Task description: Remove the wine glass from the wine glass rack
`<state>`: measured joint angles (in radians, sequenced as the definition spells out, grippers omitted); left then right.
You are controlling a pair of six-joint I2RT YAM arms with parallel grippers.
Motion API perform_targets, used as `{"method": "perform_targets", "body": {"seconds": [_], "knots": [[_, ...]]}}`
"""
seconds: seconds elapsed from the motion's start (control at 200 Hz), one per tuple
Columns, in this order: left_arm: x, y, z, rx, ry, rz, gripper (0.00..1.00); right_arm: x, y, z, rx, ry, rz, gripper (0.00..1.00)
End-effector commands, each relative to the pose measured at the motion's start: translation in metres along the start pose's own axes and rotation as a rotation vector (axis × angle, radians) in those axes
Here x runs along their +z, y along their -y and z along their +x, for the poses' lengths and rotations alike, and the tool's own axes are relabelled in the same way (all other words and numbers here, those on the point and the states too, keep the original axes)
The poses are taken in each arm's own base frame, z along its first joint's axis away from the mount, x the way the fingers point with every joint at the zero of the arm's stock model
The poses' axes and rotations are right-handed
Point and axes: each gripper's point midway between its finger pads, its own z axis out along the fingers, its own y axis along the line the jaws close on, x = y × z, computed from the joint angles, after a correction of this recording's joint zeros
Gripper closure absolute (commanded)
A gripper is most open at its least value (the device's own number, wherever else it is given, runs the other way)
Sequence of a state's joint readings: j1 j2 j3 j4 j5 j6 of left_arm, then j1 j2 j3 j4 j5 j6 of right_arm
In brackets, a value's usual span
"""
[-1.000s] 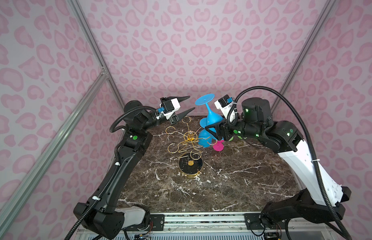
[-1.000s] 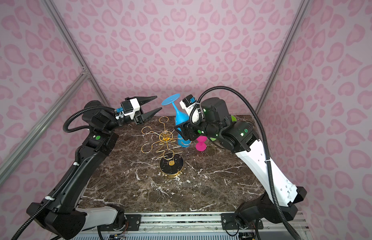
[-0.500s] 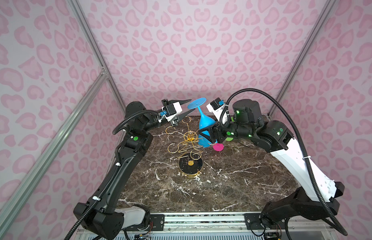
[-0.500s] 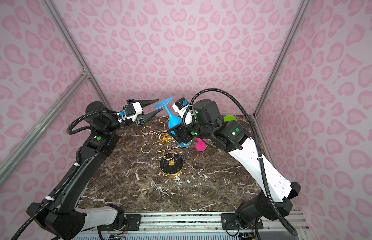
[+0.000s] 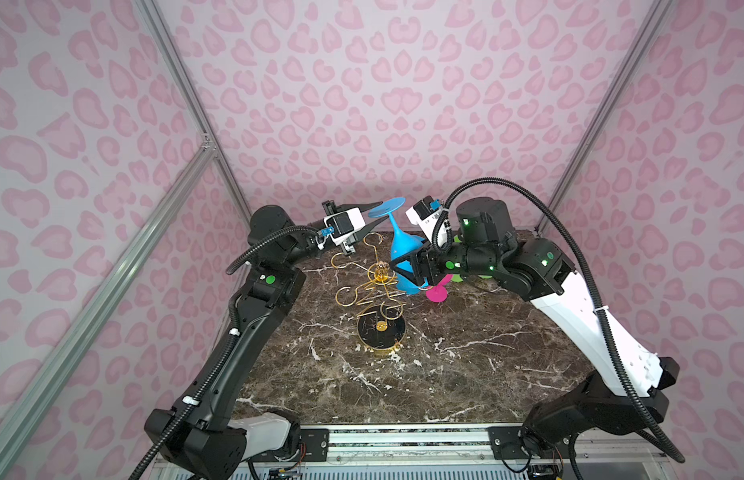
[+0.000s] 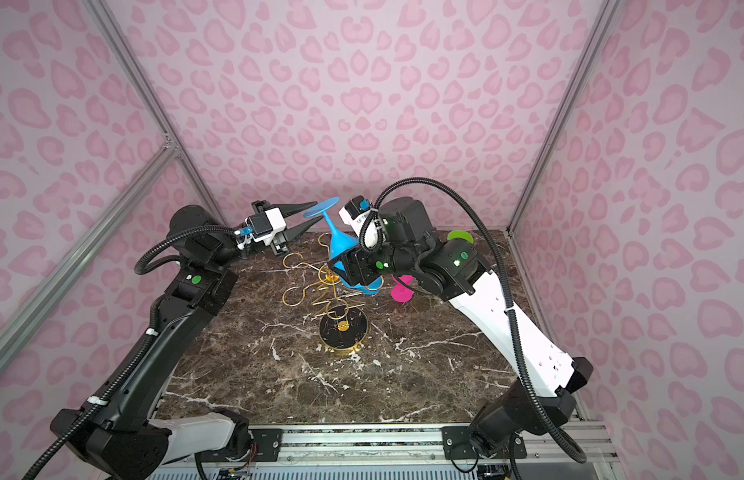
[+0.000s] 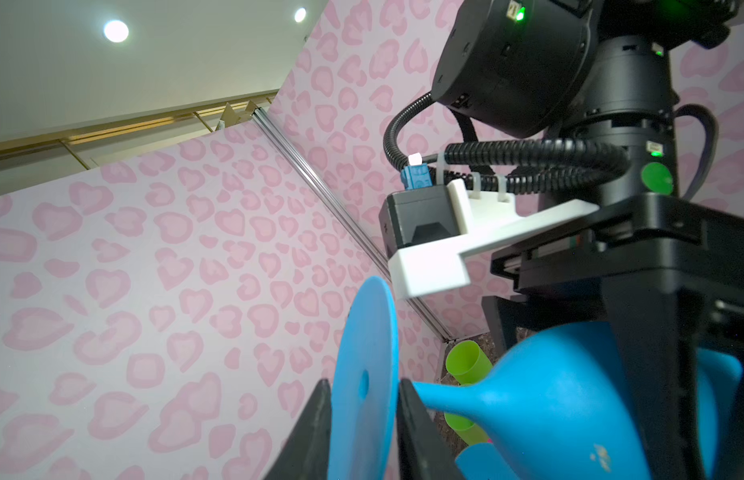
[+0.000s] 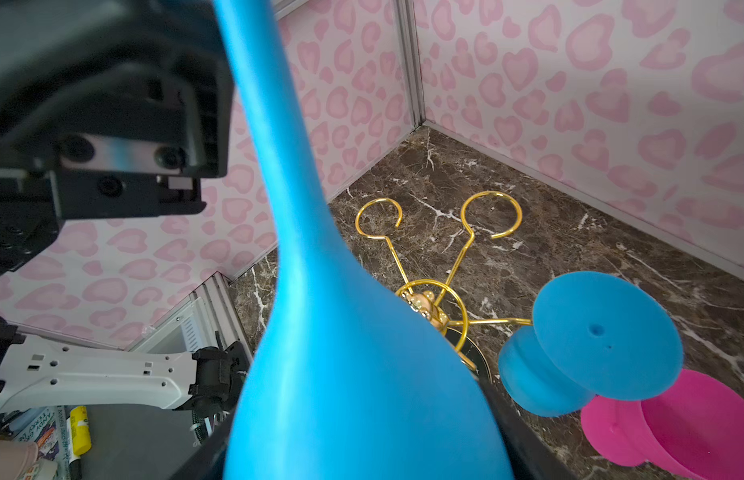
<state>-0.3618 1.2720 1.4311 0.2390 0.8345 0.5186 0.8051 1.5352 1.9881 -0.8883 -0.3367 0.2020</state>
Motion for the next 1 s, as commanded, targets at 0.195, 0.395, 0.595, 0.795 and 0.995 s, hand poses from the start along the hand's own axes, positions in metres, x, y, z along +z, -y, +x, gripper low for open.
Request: {"method": "perform_targets", "body": {"seconds": [0.195, 0.395, 0.595, 0.795, 0.995], "knots": [[-0.001, -0.005, -0.005, 0.045, 0.01, -0.028, 0.85, 0.004, -0.009, -0.004, 0.031, 0.007, -0.052, 0.52], [-0.001, -0.012, -0.004, 0.032, -0.007, -0.062, 0.97, 0.0, -0.013, -0.009, 0.043, 0.028, -0.071, 0.38], [-0.001, -0.019, -0.002, -0.005, -0.021, -0.102, 0.97, -0.009, -0.016, -0.017, 0.055, 0.067, -0.09, 0.26], [-0.002, -0.032, 0.007, -0.098, -0.054, -0.175, 0.97, -0.024, -0.014, -0.027, 0.09, 0.136, -0.136, 0.2], [-0.003, -0.038, 0.019, -0.158, -0.086, -0.225, 0.97, -0.053, -0.017, -0.041, 0.106, 0.244, -0.186, 0.14]]}}
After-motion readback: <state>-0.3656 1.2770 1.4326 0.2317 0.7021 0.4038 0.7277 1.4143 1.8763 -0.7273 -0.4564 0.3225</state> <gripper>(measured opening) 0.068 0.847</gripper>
